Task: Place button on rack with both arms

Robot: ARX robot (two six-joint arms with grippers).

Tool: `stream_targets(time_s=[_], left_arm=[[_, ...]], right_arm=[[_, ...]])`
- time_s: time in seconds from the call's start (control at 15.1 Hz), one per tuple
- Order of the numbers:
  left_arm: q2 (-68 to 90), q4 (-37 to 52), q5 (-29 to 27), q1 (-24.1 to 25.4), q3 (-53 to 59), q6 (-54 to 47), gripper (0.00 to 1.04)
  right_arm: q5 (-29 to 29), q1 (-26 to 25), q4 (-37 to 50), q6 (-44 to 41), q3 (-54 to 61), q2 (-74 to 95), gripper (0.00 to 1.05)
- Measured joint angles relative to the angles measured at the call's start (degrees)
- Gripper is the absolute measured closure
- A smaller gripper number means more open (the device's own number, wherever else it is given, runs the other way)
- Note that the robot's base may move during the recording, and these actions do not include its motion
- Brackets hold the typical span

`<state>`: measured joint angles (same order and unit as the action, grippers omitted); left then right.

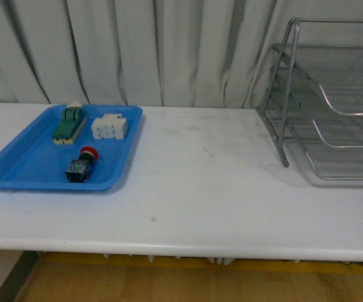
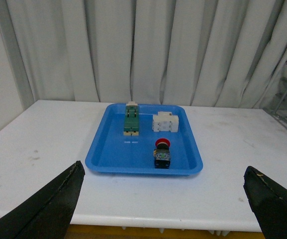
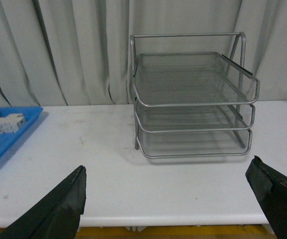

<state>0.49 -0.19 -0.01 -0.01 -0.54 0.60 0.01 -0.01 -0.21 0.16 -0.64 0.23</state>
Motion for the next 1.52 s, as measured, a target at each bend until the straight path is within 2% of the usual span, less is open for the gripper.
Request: stream_targets(time_s=[0.79,0.86,0.93,0.99,1.26,1.32,1.46,1.52], left_arm=[[0.0,0.0,0.0,0.0,0.0,0.0,0.07],[0.0,0.0,0.0,0.0,0.0,0.0,0.07],[0.0,0.0,0.1,0.0,0.0,0.0,0.07],[0.0,0.0,0.0,0.0,0.0,0.0,0.07],[0.0,0.0,0.0,0.0,0.0,0.0,0.07],[0.0,0.0,0.0,0.0,0.0,0.0,0.07],[0.0,0.0,0.0,0.0,0.0,0.0,0.07],[0.0,0.0,0.0,0.0,0.0,0.0,0.07]], right_arm=[[0.0,0.0,0.0,0.0,0.0,0.0,0.06],[-2.4,-0.8,-0.2,0.6,-0.1,0.5,0.06],[-15.9,-8.2,5.6,4.7,-1.1,8.6,0.06],[-25.0,-15.8,15.2,9.2,-4.2,20.8,0.06],[-32.5,-21.6,27.5,12.1,-8.7,33.6,0.06],[-33.5,-24.0,33.6,13.0,-11.6,40.4,0.06],[-30.9,-30.6,47.8,17.3,-23.1,63.5,0.06],[-29.7,-32.0,50.1,19.1,-27.4,71.1,0.06]])
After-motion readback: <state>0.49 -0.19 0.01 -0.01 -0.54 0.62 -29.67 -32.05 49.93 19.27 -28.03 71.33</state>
